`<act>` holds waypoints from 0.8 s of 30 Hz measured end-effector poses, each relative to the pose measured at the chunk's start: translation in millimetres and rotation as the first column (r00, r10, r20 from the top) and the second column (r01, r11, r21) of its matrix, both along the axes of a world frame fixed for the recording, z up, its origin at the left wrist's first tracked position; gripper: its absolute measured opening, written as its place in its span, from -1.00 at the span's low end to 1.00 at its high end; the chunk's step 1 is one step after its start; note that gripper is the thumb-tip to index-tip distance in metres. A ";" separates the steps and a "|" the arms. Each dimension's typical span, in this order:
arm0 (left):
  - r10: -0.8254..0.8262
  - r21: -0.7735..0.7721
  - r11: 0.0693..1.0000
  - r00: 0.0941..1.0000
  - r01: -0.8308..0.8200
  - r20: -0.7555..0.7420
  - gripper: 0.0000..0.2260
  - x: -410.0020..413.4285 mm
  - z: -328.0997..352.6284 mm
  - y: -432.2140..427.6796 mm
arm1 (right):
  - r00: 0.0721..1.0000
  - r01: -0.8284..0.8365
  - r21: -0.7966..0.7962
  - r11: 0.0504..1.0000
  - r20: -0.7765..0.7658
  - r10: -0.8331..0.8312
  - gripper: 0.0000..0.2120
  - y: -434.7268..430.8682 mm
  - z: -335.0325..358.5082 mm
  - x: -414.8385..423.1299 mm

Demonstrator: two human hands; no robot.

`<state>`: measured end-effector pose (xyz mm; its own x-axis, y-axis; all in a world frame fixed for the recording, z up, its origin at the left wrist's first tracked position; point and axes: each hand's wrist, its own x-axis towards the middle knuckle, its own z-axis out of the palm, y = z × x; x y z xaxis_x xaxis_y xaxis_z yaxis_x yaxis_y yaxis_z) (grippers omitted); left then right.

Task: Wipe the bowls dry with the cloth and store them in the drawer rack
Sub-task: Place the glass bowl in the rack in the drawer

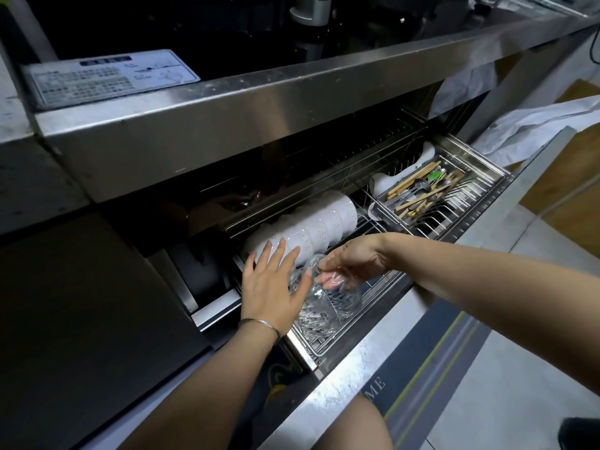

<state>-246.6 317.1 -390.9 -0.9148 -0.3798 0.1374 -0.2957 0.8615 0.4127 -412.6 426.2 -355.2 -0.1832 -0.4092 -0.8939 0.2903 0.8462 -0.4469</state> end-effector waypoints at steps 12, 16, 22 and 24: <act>-0.011 -0.019 1.000 1.000 0.011 0.007 -0.38 0.3 -1.4 -0.7 | 0.998 -0.060 -0.012 0.998 -0.015 0.060 -0.83 0.1 3.6 11.5; -0.016 -0.003 1.000 1.000 0.016 0.005 -0.39 -0.7 -3.6 -0.9 | 0.997 -0.071 -0.005 0.997 -0.025 0.070 -0.84 0.8 3.2 10.9; -0.025 -0.009 1.000 0.999 0.025 0.034 -0.35 -1.4 -2.4 -2.5 | 0.972 -0.207 0.063 0.976 -0.095 0.213 -0.81 -2.4 14.1 10.8; -0.035 -0.004 0.999 0.998 0.035 0.053 -0.33 -2.2 -1.6 -2.6 | 0.961 -0.202 0.060 0.977 -0.179 0.210 -0.81 -2.0 23.7 14.1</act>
<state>-248.8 314.6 -392.5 -0.9337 -0.3466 0.0900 -0.2866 0.8739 0.3925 -398.6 424.2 -331.5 -0.2612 -0.4188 -0.8697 0.0242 0.8978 -0.4396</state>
